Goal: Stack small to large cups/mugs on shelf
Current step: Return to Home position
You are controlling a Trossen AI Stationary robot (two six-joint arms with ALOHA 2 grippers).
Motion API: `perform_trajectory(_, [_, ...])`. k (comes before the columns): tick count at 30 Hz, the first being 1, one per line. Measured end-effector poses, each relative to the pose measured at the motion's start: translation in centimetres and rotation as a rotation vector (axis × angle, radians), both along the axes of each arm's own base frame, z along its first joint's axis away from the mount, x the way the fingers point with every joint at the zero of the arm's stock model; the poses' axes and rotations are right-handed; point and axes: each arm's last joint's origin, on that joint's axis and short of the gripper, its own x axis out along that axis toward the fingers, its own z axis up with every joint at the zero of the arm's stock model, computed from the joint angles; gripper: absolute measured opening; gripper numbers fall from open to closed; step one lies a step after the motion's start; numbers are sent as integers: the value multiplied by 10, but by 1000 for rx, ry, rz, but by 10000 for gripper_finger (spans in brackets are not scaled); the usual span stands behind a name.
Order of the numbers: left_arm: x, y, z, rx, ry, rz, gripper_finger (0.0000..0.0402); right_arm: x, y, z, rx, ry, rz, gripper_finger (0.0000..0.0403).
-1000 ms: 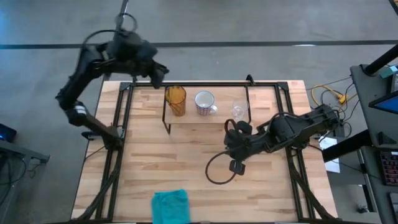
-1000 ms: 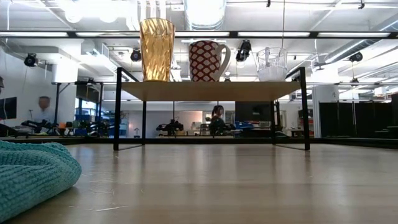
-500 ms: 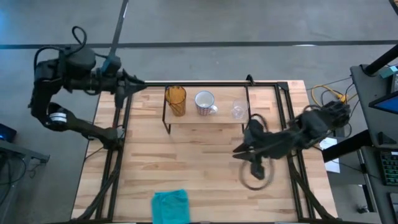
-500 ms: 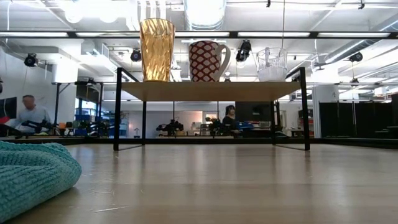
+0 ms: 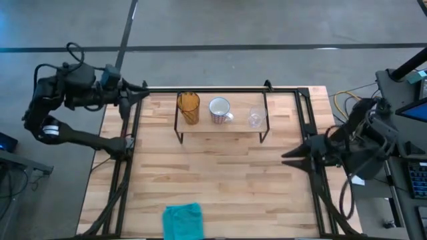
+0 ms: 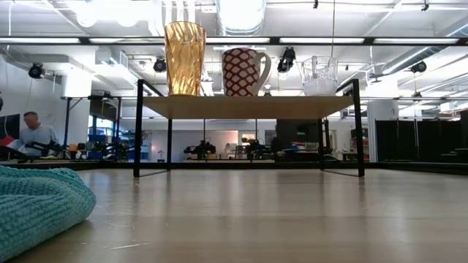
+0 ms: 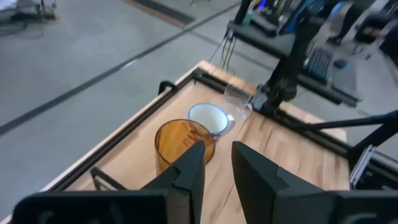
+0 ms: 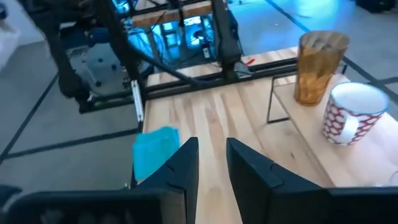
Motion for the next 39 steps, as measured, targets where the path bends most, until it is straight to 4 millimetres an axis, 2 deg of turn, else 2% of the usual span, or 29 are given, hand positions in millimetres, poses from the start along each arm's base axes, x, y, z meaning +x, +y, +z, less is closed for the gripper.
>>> perform_trajectory(7, [-13, -2, -36, 15, -125, -11, 66, -3, 4, -40, 32, -23, 20, 77])
perform_trajectory(11, [-19, -7, -59, 10, -218, -137, 66, -6, 1, -56, 37, -97, 70, 77])
perform_trajectory(17, [-29, -12, -94, 11, -303, -278, 66, -16, -6, -73, 99, -271, 268, 77])
perform_trajectory(24, [-43, -16, -126, 19, -363, -330, 66, -31, -14, -98, 153, -516, 506, 77])
perform_trajectory(32, [-53, -18, -156, 15, -364, -354, 66, -42, -24, -150, 233, -445, 568, 77])
perform_trajectory(39, [-54, -20, -183, 20, -404, -407, 66, -52, -35, -187, 142, -704, 598, 77])
